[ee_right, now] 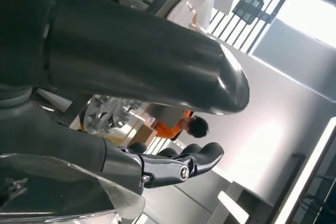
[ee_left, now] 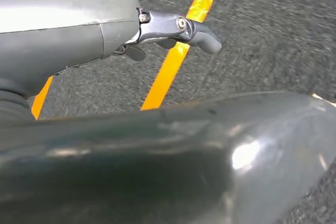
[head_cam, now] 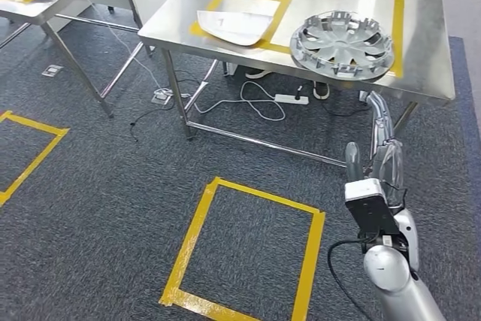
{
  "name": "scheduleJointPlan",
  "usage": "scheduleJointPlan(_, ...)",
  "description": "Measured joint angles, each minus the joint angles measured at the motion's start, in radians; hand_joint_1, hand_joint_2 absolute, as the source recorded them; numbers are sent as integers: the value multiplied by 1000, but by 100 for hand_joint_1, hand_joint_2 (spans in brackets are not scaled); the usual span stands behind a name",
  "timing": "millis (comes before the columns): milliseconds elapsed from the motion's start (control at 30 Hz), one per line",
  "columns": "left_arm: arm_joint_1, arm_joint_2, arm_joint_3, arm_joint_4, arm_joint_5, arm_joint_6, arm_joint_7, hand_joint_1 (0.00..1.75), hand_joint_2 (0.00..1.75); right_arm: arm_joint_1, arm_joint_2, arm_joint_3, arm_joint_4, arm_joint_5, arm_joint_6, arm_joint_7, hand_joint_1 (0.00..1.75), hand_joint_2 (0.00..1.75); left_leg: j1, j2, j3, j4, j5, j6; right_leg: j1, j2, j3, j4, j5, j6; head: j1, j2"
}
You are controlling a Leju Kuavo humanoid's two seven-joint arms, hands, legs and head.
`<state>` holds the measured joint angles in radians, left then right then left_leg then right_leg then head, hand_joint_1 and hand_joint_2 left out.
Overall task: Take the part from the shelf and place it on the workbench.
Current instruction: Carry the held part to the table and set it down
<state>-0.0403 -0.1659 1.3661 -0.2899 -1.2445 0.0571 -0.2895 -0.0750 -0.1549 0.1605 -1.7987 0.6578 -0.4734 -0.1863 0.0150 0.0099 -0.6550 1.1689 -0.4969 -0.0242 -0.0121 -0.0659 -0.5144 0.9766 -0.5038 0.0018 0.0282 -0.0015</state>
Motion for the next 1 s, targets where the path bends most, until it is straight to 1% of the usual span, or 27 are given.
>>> scheduleJointPlan(67, -2, 0, 0, 0, 0, 0, 0, 0, 0, 1, 0, 0, -1, 1, 0, 0, 0, 0, -7, 34, 64, -119, 34, 10, 5, -20, 1, 4, -5, 9, 1, 0)
scheduleJointPlan(100, -2, 0, 0, 0, 0, 0, 0, 0, 0, 2, 0, -1, -1, 1, 0, 0, 0, 0, -10, 44, 76, -146, 37, 18, 8, -28, 1, 6, -8, 14, 1, 0)
scheduleJointPlan(133, -1, 0, 0, 0, 0, 0, 0, 0, 0, 3, -1, -1, -2, 1, 0, 0, 0, 0, -14, 44, 76, -153, 33, 26, 10, -37, 2, 7, -9, 18, 1, 0)
scheduleJointPlan(167, 1, 0, 0, 0, 0, -1, 0, 0, 0, 3, -1, -1, -3, 2, 0, 0, 0, 0, -13, 33, 73, -154, 35, 34, 11, -44, 3, 6, -9, 23, 1, 0)
scheduleJointPlan(200, 3, -1, 0, 0, 0, -1, 0, 0, 0, 4, -1, 0, -4, 3, 0, 0, 0, 0, -12, 25, 72, -155, 37, 40, 9, -43, 1, 8, -13, 28, 1, 0)
scheduleJointPlan(233, 3, -1, 0, 0, -1, -2, -1, 0, 0, 4, -1, 0, -5, 5, 0, -1, 0, 0, -11, 16, 71, -158, 40, 47, 6, -27, -4, 19, -24, 34, 1, 0)
scheduleJointPlan(267, 2, -2, 0, -1, -1, -3, -1, 0, 0, 5, -1, 0, -7, 7, 0, -2, 0, 0, -9, 8, 71, -160, 43, 54, 3, -3, -18, 47, -45, 38, 3, 0)
scheduleJointPlan(300, 1, -2, 0, -1, -1, -4, -1, 0, 0, 7, -1, 0, -8, 10, 0, -2, 0, 0, -7, -1, 70, -162, 45, 59, 1, 25, -42, 96, -74, 41, 4, 0)
scheduleJointPlan(333, 0, -2, 0, -2, -2, -5, -1, 0, 0, 11, -1, -1, -8, 12, 0, -3, 0, 0, -8, -11, 67, -162, 47, 62, 1, 46, -74, 163, -107, 42, 5, 0)
scheduleJointPlan(367, -1, -3, 0, -2, -3, -6, -2, 0, 0, 15, -1, -1, -8, 14, 0, -3, 0, 0, -9, -22, 65, -161, 48, 64, 0, 57, -109, 232, -134, 43, 6, 0)
scheduleJointPlan(400, -1, -4, 0, -2, -4, -7, -2, 0, 0, 19, -1, -1, -8, 16, 0, -3, 0, 0, -9, -33, 64, -161, 48, 65, 1, 61, -136, 283, -146, 43, 5, 0)
scheduleJointPlan(433, 0, -5, 0, -2, -4, -7, -2, 0, 0, 23, -1, 0, -8, 17, 0, -3, 0, 0, -10, -46, 63, -160, 49, 66, 1, 64, -147, 299, -139, 42, 5, 0)
scheduleJointPlan(467, 0, -6, 0, -2, -5, -7, -2, 0, 0, 25, -1, 0, -8, 18, 0, -3, 0, 0, -10, -58, 63, -158, 49, 66, 0, 66, -137, 271, -111, 41, 5, 0)
scheduleJointPlan(500, 1, -7, 0, -2, -6, -7, -2, 0, 0, 27, -1, -1, -10, 18, 0, -3, 0, 0, -10, -72, 63, -156, 48, 66, 0, 75, -110, 207, -69, 38, 5, 0)
scheduleJointPlan(533, 1, -7, 0, -2, -8, -7, -2, 0, 0, 28, -1, -1, -14, 19, 0, -3, 0, 0, -10, -84, 63, -154, 48, 64, -3, 97, -77, 137, -36, 36, 5, 0)
scheduleJointPlan(567, 0, -8, 0, -2, -9, -7, -2, 0, 0, 29, -1, -1, -18, 19, 0, -3, 0, 0, -11, -96, 60, -150, 48, 61, -5, 120, -49, 75, -15, 34, 5, 0)
scheduleJointPlan(600, -1, -8, 0, -3, -10, -8, -2, 0, 0, 32, -1, -1, -23, 19, 0, -3, 0, 0, -10, -106, 55, -148, 50, 56, -7, 139, -30, 39, -7, 32, 5, 0)
scheduleJointPlan(633, 0, -9, 0, -3, -11, -8, -3, 0, 0, 35, -2, -1, -26, 19, 1, -3, 0, 0, -8, -117, 50, -148, 53, 50, -7, 149, -24, 27, -11, 30, 4, 0)
scheduleJointPlan(700, 3, -9, 0, -4, -11, -9, -3, 0, 0, 40, -3, -2, -32, 20, 2, -2, 0, 0, -5, -134, 41, -149, 59, 36, -6, 132, -21, 24, -6, 23, 5, 0)
scheduleJointPlan(733, 5, -9, 0, -5, -11, -9, -3, 0, 0, 41, -3, -1, -35, 20, 3, -3, 0, 0, -6, -125, 37, -143, 55, 30, -8, 120, -20, 21, -4, 17, 3, 0)
scheduleJointPlan(767, 6, -9, 0, -6, -11, -9, -3, 0, 0, 42, -3, -1, -39, 20, 4, -3, 0, 0, -9, -105, 27, -121, 40, 25, -10, 105, -19, 18, -2, 12, 0, 0)
scheduleJointPlan(833, 5, -10, 0, -7, -11, -10, -4, 0, 0, 46, -3, -1, -44, 20, 5, -3, 0, 0, -11, -47, -19, -17, -19, 18, -10, 76, -15, 15, -1, 4, -6, 0)
scheduleJointPlan(867, 4, -11, 0, -7, -11, -10, -4, 0, 0, 47, -4, -2, -45, 20, 5, -3, 0, 0, -9, -31, -49, 53, -51, 15, -9, 60, -15, 16, -2, 2, -8, 0)
scheduleJointPlan(900, 4, -11, 0, -7, -11, -10, -4, 0, 0, 49, -4, -2, -45, 20, 5, -3, 0, 0, -8, -23, -73, 108, -71, 12, -7, 45, -15, 16, -3, 1, -8, 0)
scheduleJointPlan(933, 5, -12, 0, -7, -11, -10, -4, 0, 0, 50, -4, -1, -46, 20, 5, -3, 0, 0, -6, -19, -82, 134, -75, 11, -7, 31, -14, 16, -4, 1, -8, 0)
scheduleJointPlan(967, 6, -12, 0, -7, -11, -10, -4, 0, 0, 50, -4, -1, -46, 20, 5, -3, 0, 0, -6, -16, -70, 119, -58, 11, -6, 17, -13, 16, -5, 2, -8, 0)
scheduleJointPlan(1000, 6, -12, 0, -8, -11, -10, -4, 0, 0, 51, -4, -1, -46, 20, 5, -3, 0, 0, -6, -10, -40, 66, -28, 13, -6, 5, -10, 16, -7, 3, -8, 0)
